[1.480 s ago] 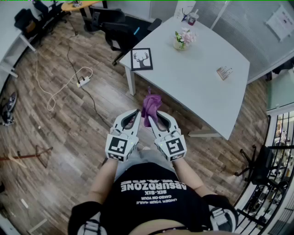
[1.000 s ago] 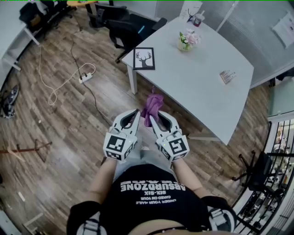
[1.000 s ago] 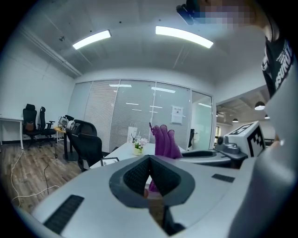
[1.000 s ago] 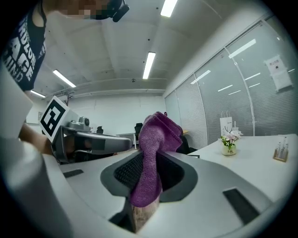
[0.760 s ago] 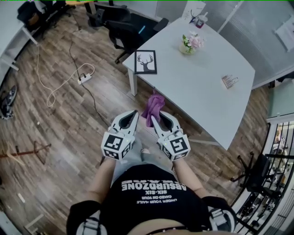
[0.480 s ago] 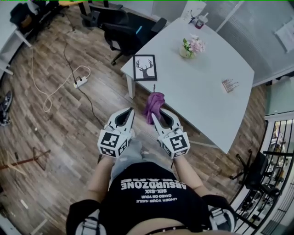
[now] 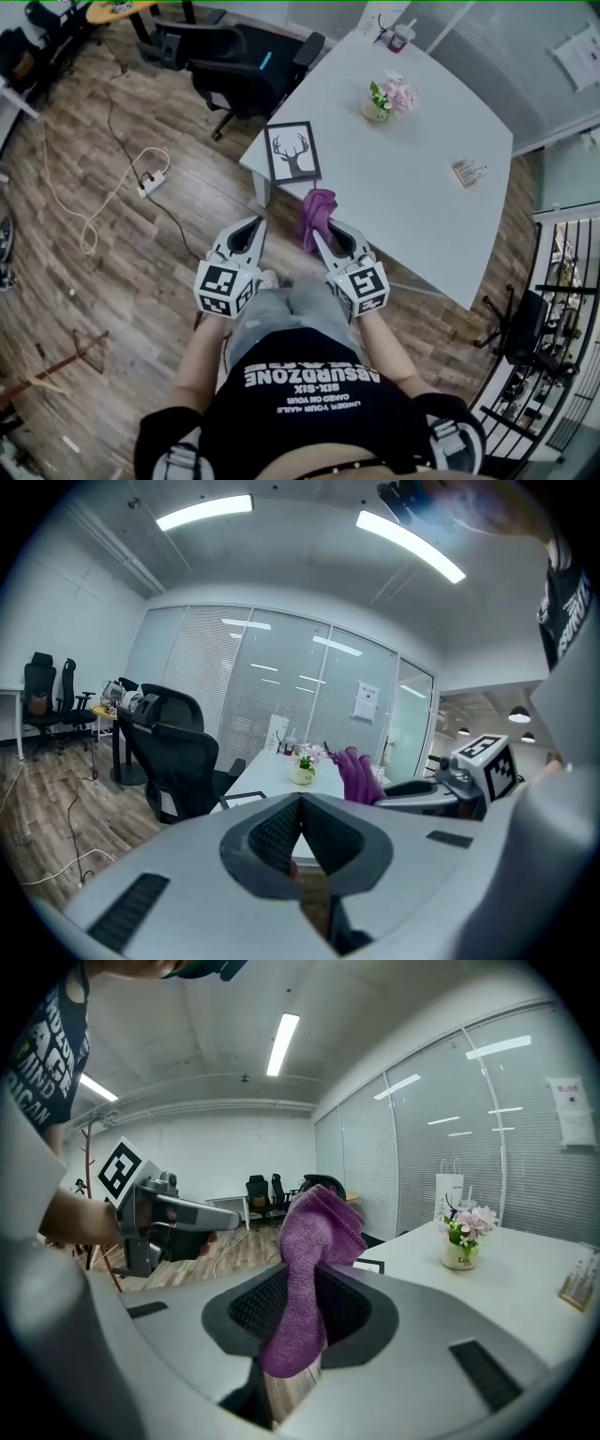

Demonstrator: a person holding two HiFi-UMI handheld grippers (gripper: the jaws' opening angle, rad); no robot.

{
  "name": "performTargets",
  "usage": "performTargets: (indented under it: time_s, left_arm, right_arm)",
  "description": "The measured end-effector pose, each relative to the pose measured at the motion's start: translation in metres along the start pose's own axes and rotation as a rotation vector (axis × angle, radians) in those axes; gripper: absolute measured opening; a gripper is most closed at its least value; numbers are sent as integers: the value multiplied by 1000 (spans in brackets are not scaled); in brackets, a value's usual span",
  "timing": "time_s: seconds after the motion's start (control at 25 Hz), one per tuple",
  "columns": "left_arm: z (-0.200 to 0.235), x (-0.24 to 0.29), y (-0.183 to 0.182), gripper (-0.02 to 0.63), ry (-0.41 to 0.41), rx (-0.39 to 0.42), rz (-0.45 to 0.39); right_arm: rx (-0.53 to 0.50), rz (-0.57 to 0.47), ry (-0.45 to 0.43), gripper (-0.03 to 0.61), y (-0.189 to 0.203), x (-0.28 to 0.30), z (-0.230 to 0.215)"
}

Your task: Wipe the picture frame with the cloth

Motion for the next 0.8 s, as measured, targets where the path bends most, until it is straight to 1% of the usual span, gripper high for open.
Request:
performTargets:
  time_s: [0.2,0.44,0.52,0.64,0.8]
  left_arm:
    - [22,18,8,15,-8,-19,38]
    - [41,51,1,15,-30,-18,43]
    - [51,67,3,15,-29,-48,49]
    - [63,93,11,14,-28,-101,82]
    - [83,131,6,15,-71,-105,97]
  right_arm:
    - [-1,55,27,104,-2,18,-20]
    - [-25,106,25,106,3,55,-68]
    - [-32,121,15,106,2,71,-84]
    - [-39,145,1,107,-3,94,-108]
    - [-79,156,-22,107,-18,130,-141]
Point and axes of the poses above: the fingertips, and each gripper's own axes: x forward along the fingers, z to its left, y out of its underside, the point moved 4 cm from there along -x, backward along the fingers, and after that the axes turned 4 degrees about -y, right-handed, at the moved point
